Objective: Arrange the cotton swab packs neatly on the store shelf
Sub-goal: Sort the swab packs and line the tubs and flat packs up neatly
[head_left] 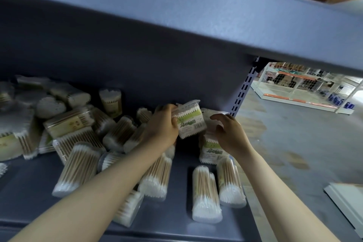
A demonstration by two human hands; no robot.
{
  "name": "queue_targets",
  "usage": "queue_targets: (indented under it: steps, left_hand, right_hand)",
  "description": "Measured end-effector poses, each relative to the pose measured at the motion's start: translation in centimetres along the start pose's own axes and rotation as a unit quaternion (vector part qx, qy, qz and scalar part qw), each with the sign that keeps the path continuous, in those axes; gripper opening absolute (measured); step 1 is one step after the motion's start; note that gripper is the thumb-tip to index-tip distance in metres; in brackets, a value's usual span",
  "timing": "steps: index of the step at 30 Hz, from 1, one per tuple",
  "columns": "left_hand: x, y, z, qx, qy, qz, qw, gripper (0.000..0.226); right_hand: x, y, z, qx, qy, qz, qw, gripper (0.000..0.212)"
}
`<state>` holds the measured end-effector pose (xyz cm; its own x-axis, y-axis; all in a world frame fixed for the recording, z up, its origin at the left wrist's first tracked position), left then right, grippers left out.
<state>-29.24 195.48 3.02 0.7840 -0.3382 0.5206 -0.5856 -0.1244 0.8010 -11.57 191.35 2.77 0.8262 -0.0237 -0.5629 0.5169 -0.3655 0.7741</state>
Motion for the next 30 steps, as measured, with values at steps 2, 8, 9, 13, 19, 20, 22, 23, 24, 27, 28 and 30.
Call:
queue_targets:
  steps: [2, 8, 9, 13, 19, 20, 22, 23, 24, 27, 28, 30]
  left_hand:
    - [-0.1, 0.3, -0.1, -0.002, -0.021, -0.048, 0.999, 0.035]
    - [0.4, 0.3, 0.0, -0.016, -0.063, -0.157, 0.985, 0.044]
    - [0.9, 0.1, 0.0, -0.022, -0.077, -0.180, 0.980, 0.046]
    - [2.4, -0.9, 0.1, -0.026, -0.118, -0.257, 0.959, 0.049]
    - [2.0, -2.3, -0.4, -0.036, -0.125, -0.266, 0.955, 0.050]
    - [2.0, -2.4, -0.4, -0.036, -0.126, -0.260, 0.957, 0.049]
    - [1.9, -2.5, -0.4, -0.028, -0.138, -0.252, 0.957, 0.045]
    - [1.9, -2.5, -0.3, -0.024, -0.148, -0.249, 0.957, 0.046]
    - [1.9, -2.5, -0.3, -0.022, -0.159, -0.248, 0.955, 0.047]
    - [2.3, -3.1, -0.4, -0.033, -0.189, -0.248, 0.950, 0.053]
    - [2.4, -3.3, -0.5, -0.037, -0.194, -0.247, 0.948, 0.055]
    - [2.7, -3.8, -0.7, -0.041, -0.200, -0.248, 0.947, 0.059]
  right_hand:
    - [-0.2, -0.2, 0.0, -0.003, 0.001, 0.005, 1.000, 0.041]
    - [-0.9, -0.4, 0.1, -0.017, 0.014, 0.024, 0.999, 0.044]
    - [-0.9, -0.4, 0.1, -0.025, 0.011, 0.026, 0.999, 0.044]
    - [-0.8, -0.5, 0.1, -0.028, 0.018, 0.028, 0.999, 0.048]
    - [-0.8, -0.8, 0.1, -0.049, 0.028, 0.037, 0.998, 0.054]
    - [-0.7, -0.9, 0.1, -0.061, 0.021, 0.042, 0.997, 0.054]
    - [-0.7, -1.0, 0.1, -0.077, 0.011, 0.048, 0.996, 0.054]
    - [-0.7, -1.0, 0.1, -0.081, 0.007, 0.051, 0.995, 0.053]
    - [-0.8, -1.0, 0.1, -0.082, 0.006, 0.053, 0.995, 0.053]
    - [-0.9, -1.0, 0.1, -0.084, 0.007, 0.058, 0.995, 0.053]
    - [-1.0, -1.0, 0.1, -0.086, 0.006, 0.060, 0.994, 0.053]
    - [-1.0, -1.1, 0.1, -0.093, 0.002, 0.061, 0.994, 0.055]
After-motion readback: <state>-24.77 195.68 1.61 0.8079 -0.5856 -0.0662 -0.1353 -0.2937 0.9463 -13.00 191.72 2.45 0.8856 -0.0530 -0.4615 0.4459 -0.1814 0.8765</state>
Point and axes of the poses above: each hand's wrist, its own z-axis away from the middle knuckle, its own y-axis out of the back of the hand, x = y × z, the point moved 6 cm from there along -z, towards the middle knuckle, and after that the axes turned 11 degrees about -z, right-handed, at the moved point
